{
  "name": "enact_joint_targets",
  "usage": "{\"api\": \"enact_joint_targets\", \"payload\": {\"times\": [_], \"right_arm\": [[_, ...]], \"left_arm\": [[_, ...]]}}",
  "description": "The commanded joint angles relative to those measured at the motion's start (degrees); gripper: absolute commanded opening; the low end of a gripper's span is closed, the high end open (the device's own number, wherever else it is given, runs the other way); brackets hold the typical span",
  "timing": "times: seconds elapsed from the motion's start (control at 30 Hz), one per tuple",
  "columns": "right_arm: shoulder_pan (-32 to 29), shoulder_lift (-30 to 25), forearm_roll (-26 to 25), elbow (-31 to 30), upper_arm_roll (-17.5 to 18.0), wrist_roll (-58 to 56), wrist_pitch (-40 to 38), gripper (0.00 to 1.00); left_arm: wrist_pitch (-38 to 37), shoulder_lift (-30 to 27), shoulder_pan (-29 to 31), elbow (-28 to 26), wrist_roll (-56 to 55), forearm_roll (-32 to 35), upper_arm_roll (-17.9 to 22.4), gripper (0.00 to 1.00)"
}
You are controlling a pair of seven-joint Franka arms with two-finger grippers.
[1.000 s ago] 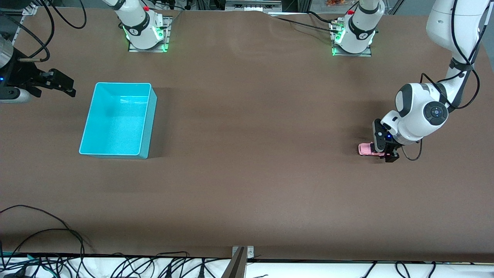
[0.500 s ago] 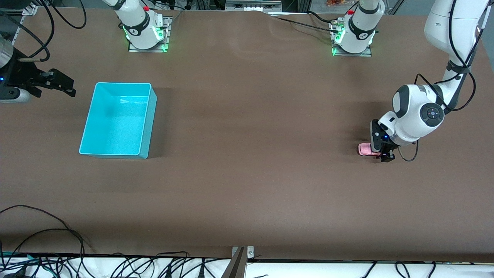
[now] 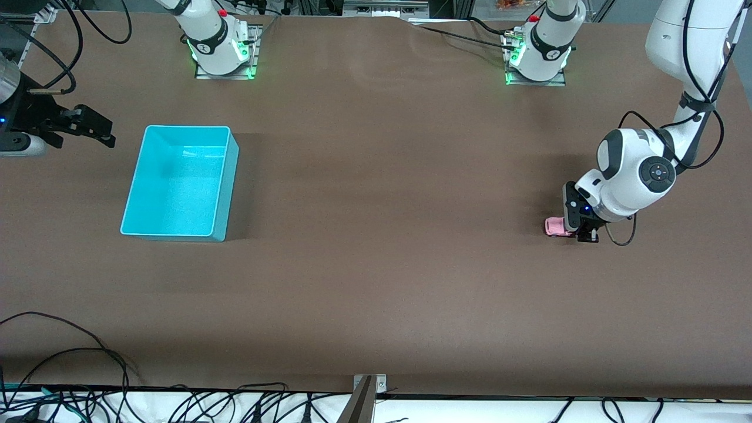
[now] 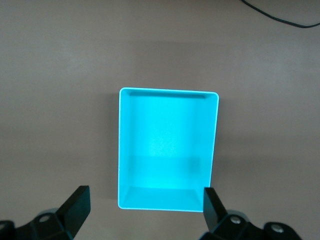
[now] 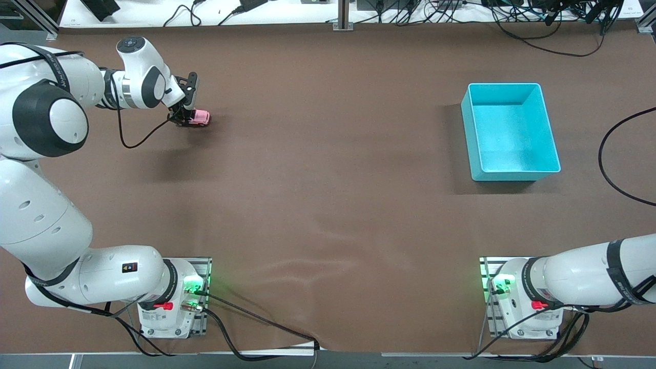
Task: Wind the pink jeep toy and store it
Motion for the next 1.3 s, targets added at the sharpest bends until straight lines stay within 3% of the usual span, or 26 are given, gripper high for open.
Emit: {"api": "enact_joint_targets", "payload": {"times": [0.0,0.47,0.9,1.27], "right_arm": [[0.0,-0.5,-0.4,0.0,0.0,-0.5,-0.6,1.00],[0.1,-0.5,-0.4,0.0,0.0,-0.5,-0.6,1.00],[0.1,-0.5,-0.4,0.0,0.0,-0.5,-0.6,1.00],[0.0,-0.5,-0.4,0.0,0.0,-0.5,-0.6,1.00]], "left_arm": [[-0.2,0.6,0.0,0.9,0.7,1.4,0.0,0.09],[-0.4,3.1,1.2,1.5,0.9,1.4,0.4,0.05],[-0.4,9.0,10.8,7.5,11.5,1.4,0.4,0.04],[-0.4,10.5,19.8,11.3,19.5,1.4,0.4,0.05]]}}
